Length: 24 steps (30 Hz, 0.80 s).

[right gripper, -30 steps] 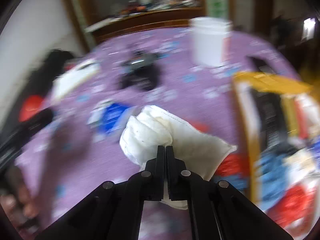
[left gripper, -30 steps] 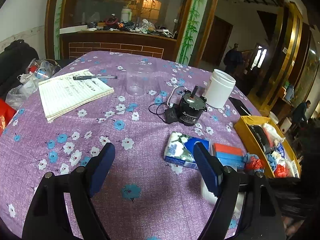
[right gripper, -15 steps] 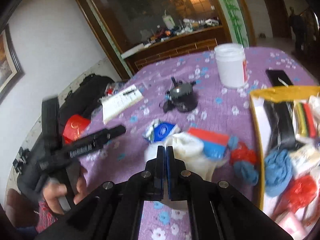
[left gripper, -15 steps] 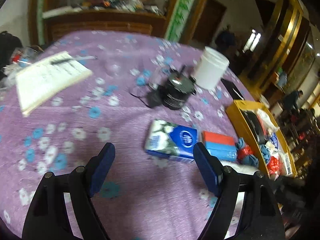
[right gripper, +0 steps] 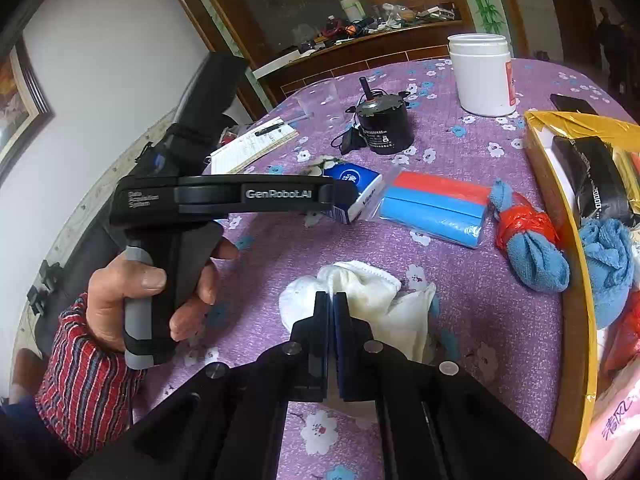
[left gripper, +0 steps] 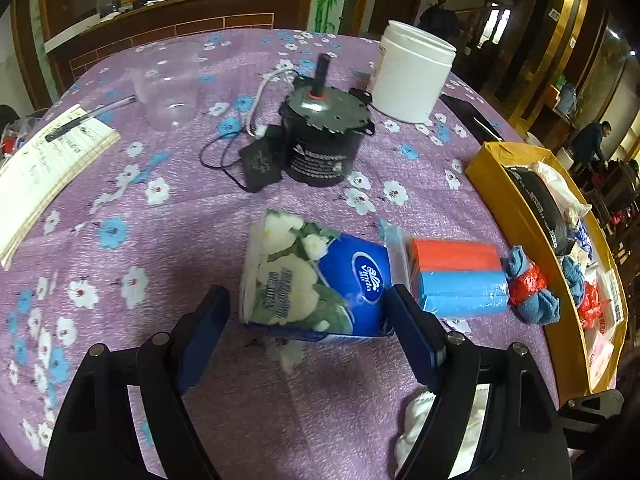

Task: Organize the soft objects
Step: 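Grasp the blue tissue pack with the left tool while the right tool grasps the white sock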

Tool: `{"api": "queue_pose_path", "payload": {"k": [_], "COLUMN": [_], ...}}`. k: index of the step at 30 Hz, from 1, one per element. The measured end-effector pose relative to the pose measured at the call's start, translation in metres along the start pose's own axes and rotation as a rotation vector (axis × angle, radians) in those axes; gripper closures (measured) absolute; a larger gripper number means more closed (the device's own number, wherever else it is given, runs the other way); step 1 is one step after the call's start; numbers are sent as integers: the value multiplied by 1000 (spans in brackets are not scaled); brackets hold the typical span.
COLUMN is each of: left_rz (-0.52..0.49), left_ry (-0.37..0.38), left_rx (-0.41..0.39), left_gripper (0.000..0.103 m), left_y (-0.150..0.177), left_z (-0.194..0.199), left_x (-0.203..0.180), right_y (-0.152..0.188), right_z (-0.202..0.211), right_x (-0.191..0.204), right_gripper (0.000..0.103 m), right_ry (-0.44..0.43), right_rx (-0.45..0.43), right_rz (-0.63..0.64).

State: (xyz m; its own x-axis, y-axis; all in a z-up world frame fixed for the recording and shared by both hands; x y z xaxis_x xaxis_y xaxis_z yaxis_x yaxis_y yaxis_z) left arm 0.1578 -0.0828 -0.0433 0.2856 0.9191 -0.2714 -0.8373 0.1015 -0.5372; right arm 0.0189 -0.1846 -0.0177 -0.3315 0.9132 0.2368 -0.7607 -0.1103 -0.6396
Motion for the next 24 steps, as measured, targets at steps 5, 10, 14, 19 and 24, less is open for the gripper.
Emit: {"api": "queue_pose_path", "payload": {"k": [5, 10, 14, 19, 24], "left_rz": [-54, -17, -33, -16, -9], "left_ry": [-28, 33, 51, 70, 81], "left_rx": [-13, -67, -94, -145, -224], "left_gripper": [23, 62, 80, 87, 87], "left_y": [5, 2, 2, -2, -10], "left_z": [-2, 5, 11, 28, 48], "left_x": [-8, -5, -12, -10, -5], "right_y": [4, 6, 7, 2, -5], "right_z": [-6, -8, -6, 6, 17], "right_x": [5, 10, 10, 13, 12], "right_gripper": [96, 95, 85, 61, 38], "right_ry": [33, 60, 59, 77, 130], "right_rx": [24, 30, 34, -4, -47], "right_rz": [39, 82, 82, 101, 147]}}
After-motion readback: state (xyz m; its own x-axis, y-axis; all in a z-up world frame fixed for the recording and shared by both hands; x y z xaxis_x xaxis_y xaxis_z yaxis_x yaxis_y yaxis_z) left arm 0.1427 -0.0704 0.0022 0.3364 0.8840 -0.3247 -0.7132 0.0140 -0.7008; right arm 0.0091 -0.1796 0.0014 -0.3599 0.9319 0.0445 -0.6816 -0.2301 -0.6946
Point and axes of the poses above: each gripper's, at about its wrist camera, not at the fingertips, and z roughly against the way its jaws point, x to its left, y to its underside, the point moved 7 cm from there along -z, roughly the way its jaws point, and after that the axes turned 9 degrees about y, right-handed, at the moved point
